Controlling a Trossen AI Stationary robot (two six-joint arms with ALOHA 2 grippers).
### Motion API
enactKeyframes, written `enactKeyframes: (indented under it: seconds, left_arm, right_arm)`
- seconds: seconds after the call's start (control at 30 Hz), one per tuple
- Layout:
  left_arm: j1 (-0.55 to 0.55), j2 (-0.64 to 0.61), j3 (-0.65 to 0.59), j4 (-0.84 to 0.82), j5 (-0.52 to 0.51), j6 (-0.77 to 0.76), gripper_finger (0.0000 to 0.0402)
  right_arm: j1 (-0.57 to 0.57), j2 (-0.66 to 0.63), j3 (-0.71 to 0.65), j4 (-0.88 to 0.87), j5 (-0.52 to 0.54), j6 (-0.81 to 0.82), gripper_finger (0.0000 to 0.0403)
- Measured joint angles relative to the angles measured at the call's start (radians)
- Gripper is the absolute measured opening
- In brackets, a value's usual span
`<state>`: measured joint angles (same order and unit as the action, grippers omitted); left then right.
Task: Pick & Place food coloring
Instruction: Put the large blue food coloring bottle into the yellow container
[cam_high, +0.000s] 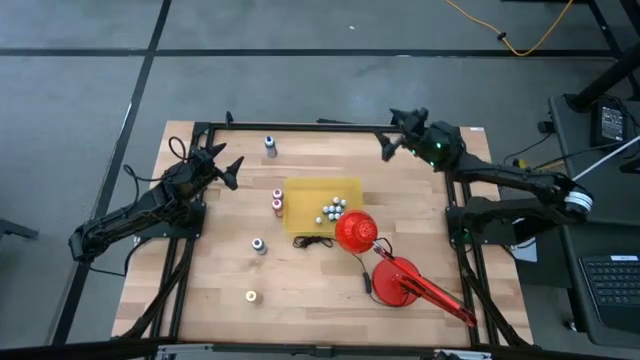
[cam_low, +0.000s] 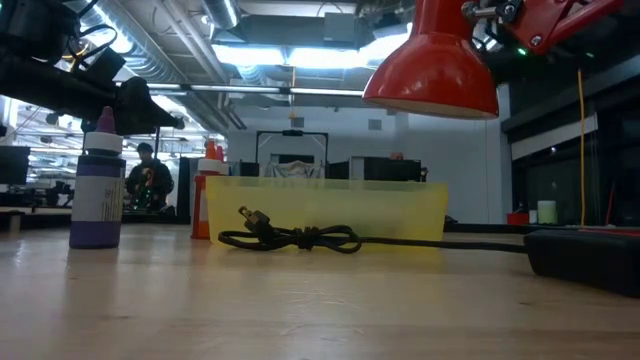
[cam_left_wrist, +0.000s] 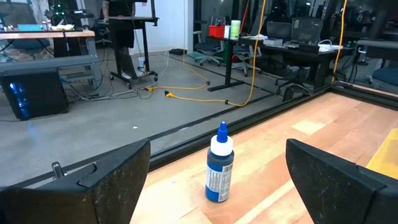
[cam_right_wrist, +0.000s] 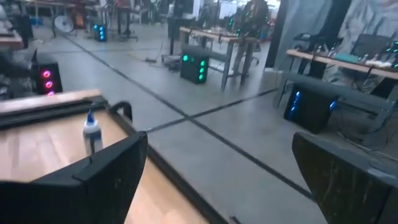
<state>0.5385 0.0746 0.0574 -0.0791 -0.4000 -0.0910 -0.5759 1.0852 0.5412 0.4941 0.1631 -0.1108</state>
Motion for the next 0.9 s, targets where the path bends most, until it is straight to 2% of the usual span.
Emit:
enactKeyframes:
  seconds: [0.2, 0.4, 0.67, 0.9]
  left_arm:
    - [0.000, 0.000, 0.000, 0.000, 0.000, 0.000, 0.0364]
    - [0.000, 0.000, 0.000, 0.000, 0.000, 0.000, 0.0364]
    - [0.000, 0.000, 0.000, 0.000, 0.000, 0.000, 0.0363]
    - [0.000, 0.000, 0.000, 0.000, 0.000, 0.000, 0.0364]
  right_arm:
    - [-0.007, -0.116, -0.182, 0.022, -0.003, -0.004, 0.0398]
    - [-0.074, -0.231, -0.318, 0.024, -0.001, 0.008, 0.0398]
    - [-0.175, -0.353, -0.385, 0.025, 0.001, 0.081, 0.0398]
    - [-0.206, -0.451, -0.431, 0.021, 0.001, 0.080, 0.0398]
